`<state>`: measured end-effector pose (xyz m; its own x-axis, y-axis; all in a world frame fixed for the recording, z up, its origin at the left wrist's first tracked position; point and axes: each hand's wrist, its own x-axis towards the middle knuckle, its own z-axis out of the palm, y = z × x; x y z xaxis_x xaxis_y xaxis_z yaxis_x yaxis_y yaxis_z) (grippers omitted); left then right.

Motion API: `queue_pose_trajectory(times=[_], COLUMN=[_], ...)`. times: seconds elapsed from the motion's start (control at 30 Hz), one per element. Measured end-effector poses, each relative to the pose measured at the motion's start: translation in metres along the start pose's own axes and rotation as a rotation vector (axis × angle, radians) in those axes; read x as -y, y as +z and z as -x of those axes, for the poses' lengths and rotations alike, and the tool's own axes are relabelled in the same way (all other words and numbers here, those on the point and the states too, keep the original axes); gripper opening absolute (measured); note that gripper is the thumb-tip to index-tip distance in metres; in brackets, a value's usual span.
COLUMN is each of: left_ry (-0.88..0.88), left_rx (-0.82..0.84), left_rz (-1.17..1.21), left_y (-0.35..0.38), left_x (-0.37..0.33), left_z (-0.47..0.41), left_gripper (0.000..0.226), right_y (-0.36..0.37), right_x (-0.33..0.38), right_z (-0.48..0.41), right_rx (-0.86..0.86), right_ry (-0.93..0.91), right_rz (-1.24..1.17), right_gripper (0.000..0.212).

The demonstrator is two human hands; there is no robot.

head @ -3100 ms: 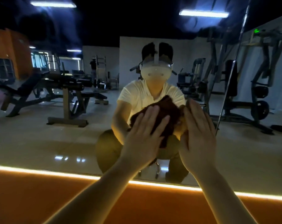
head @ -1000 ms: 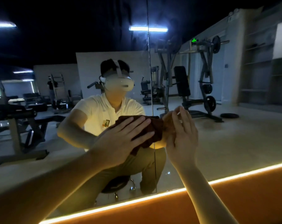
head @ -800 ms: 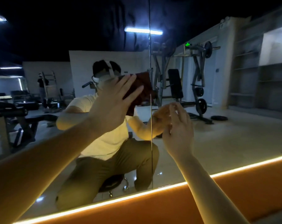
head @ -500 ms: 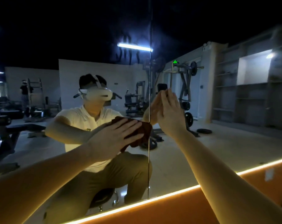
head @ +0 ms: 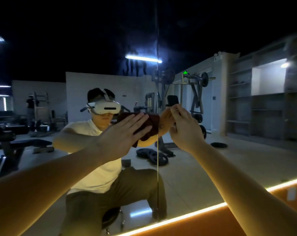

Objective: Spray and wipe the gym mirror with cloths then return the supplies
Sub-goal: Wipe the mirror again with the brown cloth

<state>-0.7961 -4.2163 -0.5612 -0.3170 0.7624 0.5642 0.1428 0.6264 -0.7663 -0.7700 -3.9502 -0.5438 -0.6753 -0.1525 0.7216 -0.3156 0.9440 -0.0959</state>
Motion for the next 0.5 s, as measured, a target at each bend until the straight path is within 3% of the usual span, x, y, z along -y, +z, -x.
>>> queue_pose_trajectory(times=[0.13,0.27,0.33,0.43,0.5], left_ry=[0.053,-0.151,-0.336,-0.504,-0.415], left_rx=[-0.005,-0.108,-0.156,-0.264,-0.266], left_rz=[-0.083,-0.084,-0.059,0.008,0.025], left_y=[-0.015,-0.05,-0.068,-0.065,-0.05], left_x=[0.045,0.121,0.147,0.136,0.107], left_z=[-0.027,-0.1,-0.13,-0.14,-0.121], left_gripper=[0.097,0.091,0.09,0.085,0.085], right_y=[-0.009,-0.014,-0.009,-0.001,-0.002], right_x=[0.003,-0.004,-0.011,-0.024,-0.029], right_z=[-0.019,-0.053,-0.057,-0.055,-0.059], right_rx=[-0.181,-0.284,-0.279,-0.26,-0.326], right_ry=[-0.078,-0.113,-0.137,-0.171,-0.2], right_rz=[-0.047,-0.039,-0.02,-0.003,-0.032], right_gripper=[0.09,0.067,0.069,0.07,0.064])
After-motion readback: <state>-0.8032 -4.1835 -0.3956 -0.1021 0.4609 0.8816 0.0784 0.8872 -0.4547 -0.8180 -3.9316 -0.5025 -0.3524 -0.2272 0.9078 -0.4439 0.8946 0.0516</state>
